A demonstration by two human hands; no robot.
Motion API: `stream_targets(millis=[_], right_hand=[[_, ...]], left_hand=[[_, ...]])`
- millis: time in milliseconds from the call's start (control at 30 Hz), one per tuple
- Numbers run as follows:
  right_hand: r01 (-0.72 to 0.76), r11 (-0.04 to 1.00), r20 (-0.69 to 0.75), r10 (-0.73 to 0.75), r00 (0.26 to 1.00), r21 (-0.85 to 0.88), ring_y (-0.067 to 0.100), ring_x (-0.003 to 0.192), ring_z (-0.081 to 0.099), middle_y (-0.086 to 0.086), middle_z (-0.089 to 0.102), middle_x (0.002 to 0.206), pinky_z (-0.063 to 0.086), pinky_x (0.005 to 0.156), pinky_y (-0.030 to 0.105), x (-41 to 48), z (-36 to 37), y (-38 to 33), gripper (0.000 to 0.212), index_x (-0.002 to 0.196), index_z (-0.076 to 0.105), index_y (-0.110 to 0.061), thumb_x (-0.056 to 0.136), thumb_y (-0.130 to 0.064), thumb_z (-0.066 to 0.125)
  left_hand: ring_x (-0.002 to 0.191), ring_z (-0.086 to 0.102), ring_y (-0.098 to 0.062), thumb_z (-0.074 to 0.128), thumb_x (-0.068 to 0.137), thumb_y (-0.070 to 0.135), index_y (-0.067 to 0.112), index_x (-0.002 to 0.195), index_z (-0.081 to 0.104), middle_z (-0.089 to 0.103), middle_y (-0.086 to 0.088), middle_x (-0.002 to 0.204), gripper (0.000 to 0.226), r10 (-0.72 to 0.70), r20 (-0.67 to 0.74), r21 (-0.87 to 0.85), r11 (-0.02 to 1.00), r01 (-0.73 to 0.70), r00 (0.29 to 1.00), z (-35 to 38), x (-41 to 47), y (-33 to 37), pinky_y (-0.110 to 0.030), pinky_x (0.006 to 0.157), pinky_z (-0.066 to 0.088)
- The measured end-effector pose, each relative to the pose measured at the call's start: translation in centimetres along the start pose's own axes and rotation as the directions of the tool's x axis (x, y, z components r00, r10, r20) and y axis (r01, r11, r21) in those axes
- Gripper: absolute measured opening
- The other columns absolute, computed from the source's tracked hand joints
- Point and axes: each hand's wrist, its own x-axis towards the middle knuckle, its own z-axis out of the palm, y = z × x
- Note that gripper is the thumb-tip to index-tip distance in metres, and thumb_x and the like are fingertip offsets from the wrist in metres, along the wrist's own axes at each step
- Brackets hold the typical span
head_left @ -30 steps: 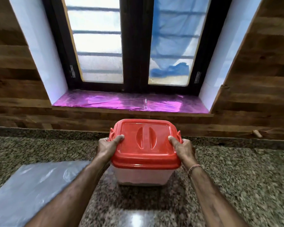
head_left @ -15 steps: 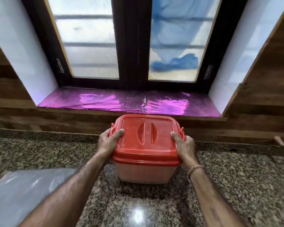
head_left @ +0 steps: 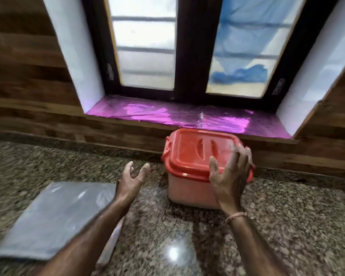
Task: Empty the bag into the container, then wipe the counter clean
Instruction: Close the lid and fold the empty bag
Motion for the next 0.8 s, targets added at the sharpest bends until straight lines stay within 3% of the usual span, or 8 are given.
stream_targets(millis=[67, 167, 233, 333, 400, 533, 667, 800], right_hand=[[0.08, 0.991, 0.064, -0.087, 0.994, 0.105, 0.039, 0.141, 0.04, 0.02, 0.048, 0.147, 0.028, 0.12, 0.045, -3.9, 1.0, -4.3, 0.061, 0.142, 0.051, -0.008, 0.089, -0.03, 0.073], [0.039, 0.964, 0.364, -0.136, 0.922, 0.263, 0.029, 0.128, 0.052, 0.011, 0.055, 0.136, 0.042, 0.111, 0.041, -10.8, 4.4, -9.5, 0.058, 0.138, 0.054, -0.011, 0.087, -0.034, 0.071], [-0.12, 0.972, 0.633, -0.037, 0.773, 0.202, 0.03, 0.124, 0.057, 0.011, 0.057, 0.133, 0.049, 0.102, 0.041, -15.6, 7.0, -12.2, 0.071, 0.14, 0.051, -0.013, 0.082, -0.052, 0.062], [-0.344, 0.939, 0.855, 0.193, 0.482, -0.019, 0.033, 0.142, 0.043, 0.014, 0.044, 0.155, 0.043, 0.112, 0.045, -22.2, 10.7, -14.1, 0.095, 0.155, 0.034, -0.011, 0.081, -0.062, 0.067], [-0.45, 0.884, 0.868, 0.319, 0.381, -0.128, 0.035, 0.143, 0.041, 0.015, 0.043, 0.156, 0.041, 0.113, 0.044, -25.9, 12.5, -14.7, 0.093, 0.152, 0.036, -0.007, 0.082, -0.057, 0.073], [-0.581, 0.763, 0.758, 0.549, 0.353, -0.282, 0.037, 0.126, 0.053, 0.02, 0.051, 0.138, 0.05, 0.101, 0.04, -29.4, 14.9, -14.8, 0.086, 0.137, 0.048, -0.003, 0.074, -0.05, 0.083], [-0.855, 0.498, 0.771, 0.599, 0.217, -0.147, 0.028, 0.078, 0.072, 0.024, 0.074, 0.107, 0.06, 0.064, 0.032, -29.5, 15.8, -15.2, 0.048, 0.109, 0.066, 0.003, 0.08, -0.03, 0.086], [-0.985, 0.172, 0.847, 0.524, 0.085, -0.008, 0.045, 0.108, 0.07, 0.029, 0.073, 0.114, 0.055, 0.099, 0.058, -28.2, 15.0, -13.6, 0.05, 0.12, 0.067, 0.011, 0.085, -0.022, 0.081]], left_hand=[[0.142, 0.048, -0.027, 0.065, 0.082, 0.073, 0.018, 0.158, 0.037, 0.047, -0.012, 0.158, 0.097, -0.042, -0.078, 0.08, 0.996, 0.048, 0.996, -4.0, -0.8, -3.1, -0.044, 0.115, 0.041], [0.143, 0.046, -0.03, 0.068, 0.086, 0.066, 0.014, 0.157, 0.037, 0.045, -0.01, 0.159, 0.093, -0.098, -0.14, 0.18, 0.976, 0.123, 0.985, -10.2, -1.1, -7.8, -0.043, 0.114, 0.041], [0.143, 0.044, -0.033, 0.069, 0.082, 0.07, 0.012, 0.157, 0.036, 0.045, -0.013, 0.158, 0.1, -0.129, -0.176, 0.277, 0.945, 0.175, 0.976, -14.4, -0.6, -11.3, -0.046, 0.114, 0.041], [0.141, 0.043, -0.039, 0.067, 0.077, 0.078, 0.014, 0.157, 0.033, 0.044, -0.017, 0.155, 0.108, -0.191, -0.249, 0.417, 0.864, 0.283, 0.949, -20.7, 0.5, -16.6, -0.05, 0.112, 0.04], [0.139, 0.042, -0.042, 0.068, 0.069, 0.081, 0.015, 0.156, 0.03, 0.042, -0.021, 0.153, 0.116, -0.228, -0.237, 0.432, 0.846, 0.313, 0.944, -24.6, 2.0, -20.5, -0.054, 0.112, 0.039], [0.145, 0.034, -0.044, 0.079, 0.069, 0.069, 0.014, 0.159, 0.02, 0.033, -0.026, 0.158, 0.121, -0.352, -0.215, 0.384, 0.827, 0.41, 0.911, -28.7, 3.6, -23.9, -0.058, 0.117, 0.032], [0.137, 0.046, -0.045, 0.076, 0.079, 0.064, 0.008, 0.158, 0.028, 0.044, -0.025, 0.153, 0.108, -0.334, -0.195, 0.443, 0.809, 0.387, 0.922, -30.1, 4.6, -24.0, -0.051, 0.107, 0.043], [0.11, 0.065, -0.038, 0.071, 0.093, 0.043, 0.0, 0.136, 0.054, 0.065, -0.022, 0.127, 0.063, -0.419, -0.115, 0.261, 0.862, 0.434, 0.901, -30.1, 6.0, -24.8, -0.034, 0.085, 0.05]])
